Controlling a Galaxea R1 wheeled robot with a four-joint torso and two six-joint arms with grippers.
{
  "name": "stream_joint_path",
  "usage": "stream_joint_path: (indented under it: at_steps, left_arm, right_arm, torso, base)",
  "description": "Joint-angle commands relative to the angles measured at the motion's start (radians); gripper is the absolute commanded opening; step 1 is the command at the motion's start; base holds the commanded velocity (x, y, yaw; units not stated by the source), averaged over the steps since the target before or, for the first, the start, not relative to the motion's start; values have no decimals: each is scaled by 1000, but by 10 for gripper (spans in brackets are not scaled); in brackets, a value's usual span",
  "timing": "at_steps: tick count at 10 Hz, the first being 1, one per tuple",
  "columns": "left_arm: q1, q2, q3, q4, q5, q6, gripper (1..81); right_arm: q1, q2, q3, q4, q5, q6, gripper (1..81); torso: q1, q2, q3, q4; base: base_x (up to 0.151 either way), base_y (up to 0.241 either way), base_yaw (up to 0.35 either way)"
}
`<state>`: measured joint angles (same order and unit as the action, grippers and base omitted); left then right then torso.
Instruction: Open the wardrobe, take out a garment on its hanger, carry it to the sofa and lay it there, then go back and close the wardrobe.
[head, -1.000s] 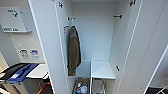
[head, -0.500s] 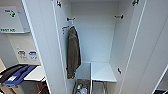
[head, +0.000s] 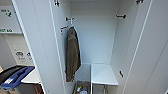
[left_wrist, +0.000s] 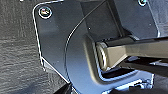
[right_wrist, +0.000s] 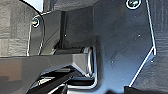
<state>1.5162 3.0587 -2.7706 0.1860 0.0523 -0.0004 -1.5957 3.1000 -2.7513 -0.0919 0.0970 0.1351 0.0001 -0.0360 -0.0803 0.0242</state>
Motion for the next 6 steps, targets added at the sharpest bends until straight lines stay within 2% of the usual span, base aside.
stream_joint_path:
  at_steps: [1,2,6]
  left_arm:
    - [-38,-3,8,-11,60,7,811]
    - [-38,-3,8,-11,60,5,811]
    - [-38,-3,14,-11,60,6,811]
  right_arm:
    - [33,8,7,-14,-51,-3,811]
    - [32,8,9,-15,-49,-5,811]
    - [22,4,13,-14,-43,-6,811]
  torso:
    - [0,0,0,0]
    - [0,0,0,0]
    - [1,0,0,0]
  base:
    - [93,0,0]
    - [70,0,0]
    - [0,0,0]
